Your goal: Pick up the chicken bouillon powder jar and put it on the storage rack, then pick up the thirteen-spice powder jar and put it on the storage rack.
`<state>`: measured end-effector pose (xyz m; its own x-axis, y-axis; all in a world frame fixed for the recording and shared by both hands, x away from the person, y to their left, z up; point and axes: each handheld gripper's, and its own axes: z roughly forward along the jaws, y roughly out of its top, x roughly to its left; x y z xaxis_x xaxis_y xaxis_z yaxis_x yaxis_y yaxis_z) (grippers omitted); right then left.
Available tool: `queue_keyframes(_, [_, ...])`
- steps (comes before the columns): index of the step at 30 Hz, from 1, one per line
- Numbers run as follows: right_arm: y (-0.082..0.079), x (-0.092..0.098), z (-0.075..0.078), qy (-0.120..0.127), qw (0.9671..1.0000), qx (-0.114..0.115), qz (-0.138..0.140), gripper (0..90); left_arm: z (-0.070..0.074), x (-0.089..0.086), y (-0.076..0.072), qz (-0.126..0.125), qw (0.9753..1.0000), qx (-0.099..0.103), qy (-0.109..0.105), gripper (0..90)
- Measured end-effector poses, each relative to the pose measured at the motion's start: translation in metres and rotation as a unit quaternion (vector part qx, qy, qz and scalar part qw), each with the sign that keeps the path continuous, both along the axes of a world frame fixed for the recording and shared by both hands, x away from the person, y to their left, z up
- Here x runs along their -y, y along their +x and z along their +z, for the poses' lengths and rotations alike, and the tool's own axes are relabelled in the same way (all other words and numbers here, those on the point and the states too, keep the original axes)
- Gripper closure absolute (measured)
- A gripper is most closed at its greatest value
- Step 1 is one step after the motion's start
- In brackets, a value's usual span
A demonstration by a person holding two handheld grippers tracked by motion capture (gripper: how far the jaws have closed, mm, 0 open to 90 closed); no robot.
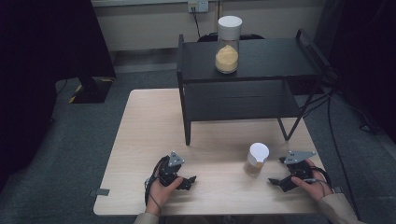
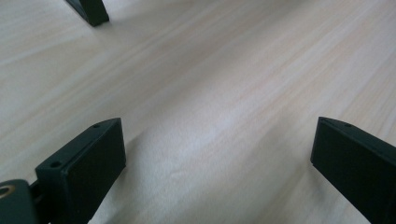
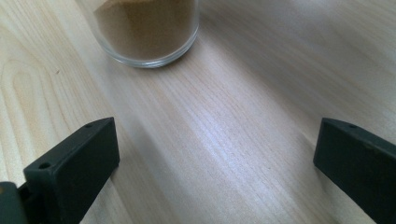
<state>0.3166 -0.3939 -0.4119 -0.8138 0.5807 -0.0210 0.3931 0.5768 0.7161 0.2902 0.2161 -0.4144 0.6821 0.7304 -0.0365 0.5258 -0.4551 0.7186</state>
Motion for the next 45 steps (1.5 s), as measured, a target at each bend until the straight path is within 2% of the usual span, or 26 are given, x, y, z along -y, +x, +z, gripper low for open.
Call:
queue_keyframes(2, [0.000, 0.000, 0.000, 0.000, 1.0000, 0.000, 0.000, 0.0, -0.001, 0.000, -0.003, -0.001, 0.9999, 0.007, 0.009, 2.0])
queue_keyframes(7, [0.000, 0.000, 0.000, 0.000, 1.0000, 0.000, 0.000, 0.0, -0.005, -0.004, -0.008, -0.006, 0.9999, 0.015, 0.006, 0.0])
queue_keyframes(32, [-0.001, -0.003, 0.000, 0.001, 1.0000, -0.001, -0.009, 0.0, -0.005, -0.005, -0.009, -0.006, 0.9998, 0.015, 0.007, 0.0])
queue_keyframes(35, [0.001, -0.002, 0.002, 0.010, 0.9998, -0.011, -0.015, 1.5, -0.005, -0.005, -0.009, -0.006, 0.9998, 0.016, 0.007, 0.0])
queue_keyframes(39, [-0.003, 0.000, 0.008, 0.020, 0.9997, 0.008, -0.013, 1.0, -0.005, -0.005, -0.009, -0.006, 0.9998, 0.016, 0.007, 0.0])
queue_keyframes(45, [-0.005, 0.003, 0.015, 0.038, 0.9991, 0.009, -0.013, 0.9, -0.005, -0.005, -0.009, -0.006, 0.9998, 0.016, 0.007, 0.0])
